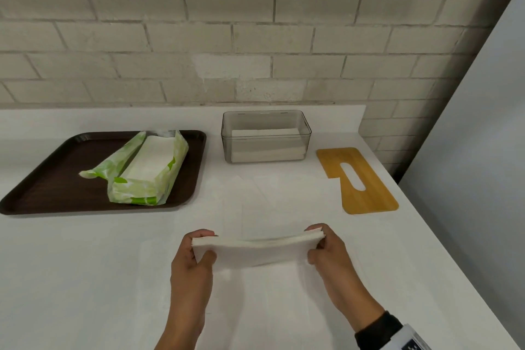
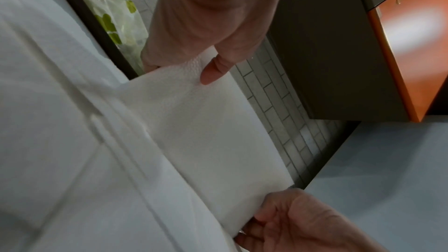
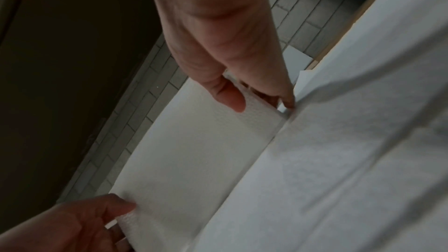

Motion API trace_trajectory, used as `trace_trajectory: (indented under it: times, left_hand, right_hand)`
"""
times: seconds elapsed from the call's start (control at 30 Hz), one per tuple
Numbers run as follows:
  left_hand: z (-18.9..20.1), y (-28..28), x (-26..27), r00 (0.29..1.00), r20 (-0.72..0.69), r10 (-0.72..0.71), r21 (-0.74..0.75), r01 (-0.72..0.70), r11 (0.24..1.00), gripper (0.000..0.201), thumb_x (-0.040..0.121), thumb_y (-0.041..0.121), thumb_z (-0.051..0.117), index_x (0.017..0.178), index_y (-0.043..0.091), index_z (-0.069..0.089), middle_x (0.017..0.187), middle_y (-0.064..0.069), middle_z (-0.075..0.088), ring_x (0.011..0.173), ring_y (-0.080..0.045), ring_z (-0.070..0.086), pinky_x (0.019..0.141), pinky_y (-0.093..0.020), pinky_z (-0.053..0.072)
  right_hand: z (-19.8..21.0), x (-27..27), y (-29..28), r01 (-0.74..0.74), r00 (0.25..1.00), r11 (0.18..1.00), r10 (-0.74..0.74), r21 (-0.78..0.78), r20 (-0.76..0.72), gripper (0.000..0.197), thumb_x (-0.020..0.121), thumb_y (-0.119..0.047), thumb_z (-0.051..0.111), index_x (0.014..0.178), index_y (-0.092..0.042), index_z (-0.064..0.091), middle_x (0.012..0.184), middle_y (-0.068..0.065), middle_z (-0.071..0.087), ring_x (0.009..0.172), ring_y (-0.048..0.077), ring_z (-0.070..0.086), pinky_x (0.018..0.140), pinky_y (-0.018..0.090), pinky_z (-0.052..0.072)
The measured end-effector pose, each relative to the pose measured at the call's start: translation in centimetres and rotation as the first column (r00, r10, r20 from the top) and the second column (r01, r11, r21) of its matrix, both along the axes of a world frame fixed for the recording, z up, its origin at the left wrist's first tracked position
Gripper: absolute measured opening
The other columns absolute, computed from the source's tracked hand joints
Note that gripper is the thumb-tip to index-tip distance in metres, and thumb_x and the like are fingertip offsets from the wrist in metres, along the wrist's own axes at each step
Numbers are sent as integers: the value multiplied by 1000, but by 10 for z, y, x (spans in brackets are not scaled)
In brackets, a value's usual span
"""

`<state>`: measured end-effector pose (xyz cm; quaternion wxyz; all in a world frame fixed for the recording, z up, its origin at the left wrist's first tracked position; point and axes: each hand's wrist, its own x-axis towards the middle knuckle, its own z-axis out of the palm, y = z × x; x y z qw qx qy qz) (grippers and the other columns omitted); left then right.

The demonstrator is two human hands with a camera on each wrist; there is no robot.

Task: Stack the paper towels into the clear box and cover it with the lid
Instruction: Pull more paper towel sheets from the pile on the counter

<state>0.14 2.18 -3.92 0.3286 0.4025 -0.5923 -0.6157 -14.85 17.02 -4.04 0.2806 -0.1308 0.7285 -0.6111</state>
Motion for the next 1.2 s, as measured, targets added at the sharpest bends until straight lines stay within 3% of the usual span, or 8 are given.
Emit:
trace_trajectory:
  times: [0.23, 0.33, 0.43, 0.6, 0.7, 0.8, 0.97, 1.2]
  left_hand:
    - [1, -10, 17, 994, -66, -86, 179, 96, 979, 20, 81, -4, 65, 93, 11, 63, 86, -9, 70, 77, -26, 63, 73, -36, 48]
    - [4, -18, 28, 914, 138, -381, 76, 374, 924, 24, 58, 11, 73, 79, 20, 66, 79, -7, 71, 70, -23, 64, 70, -33, 48]
    - [18, -9, 24, 756, 301, -581, -9, 612, 791, 25, 63, 15, 78, 84, 25, 69, 89, 0, 74, 84, -16, 70, 81, -31, 54]
    - [49, 23, -13, 924, -73, -375, -118, 366, 923, 26, 76, 10, 76, 99, 20, 68, 93, 8, 75, 87, -9, 70, 75, -22, 55]
    - [50, 30, -27, 959, -196, -205, -92, 190, 977, 23, 82, 6, 67, 98, 21, 69, 92, 8, 75, 86, -9, 71, 72, -20, 54]
    - [47, 29, -32, 968, -208, -143, -91, 126, 988, 22, 85, 5, 65, 99, 22, 68, 92, 7, 75, 88, -11, 70, 73, -20, 55]
    - [45, 35, -40, 974, -180, -139, -149, 113, 982, 33, 90, 8, 58, 112, 33, 56, 103, 15, 68, 97, -3, 65, 77, -14, 53]
    - [34, 46, -50, 984, -57, -167, -81, 162, 983, 51, 85, -16, 38, 117, 23, 43, 104, 7, 56, 94, -8, 56, 60, -4, 46]
  right_hand:
    - [15, -9, 5, 22, 1000, 1000, -21, -19, 17, 19, 84, 6, 55, 93, -6, 65, 98, 16, 69, 94, 32, 64, 85, 39, 51]
    - [48, -15, 2, 0, 996, 988, -14, -156, -92, 20, 84, 4, 59, 89, -14, 64, 90, 3, 70, 85, 19, 64, 75, 28, 49]
    - [82, -14, -8, -114, 972, 955, 50, -272, -229, 22, 81, 4, 64, 81, -18, 61, 73, -9, 64, 70, 8, 60, 61, 18, 47]
    - [105, -1, -30, -214, 965, 868, 115, -448, -238, 24, 76, 4, 67, 87, -16, 59, 72, -7, 64, 67, 8, 61, 61, 20, 52]
    - [85, 9, -32, -199, 974, 900, 136, -388, -182, 29, 81, -1, 65, 102, -19, 58, 95, 0, 72, 89, 15, 69, 77, 29, 56]
    - [58, 23, -31, -199, 972, 946, 157, -257, -173, 36, 87, -5, 60, 111, -31, 57, 109, -7, 69, 102, 12, 65, 88, 31, 54]
    - [52, 25, -37, -117, 968, 953, 47, -280, -245, 38, 90, -7, 57, 104, -42, 53, 102, -23, 64, 98, -2, 62, 76, 14, 52]
    - [29, 22, -41, -63, 979, 987, 32, -147, -203, 41, 88, -2, 54, 101, -41, 50, 107, -17, 61, 98, 0, 58, 76, 10, 47]
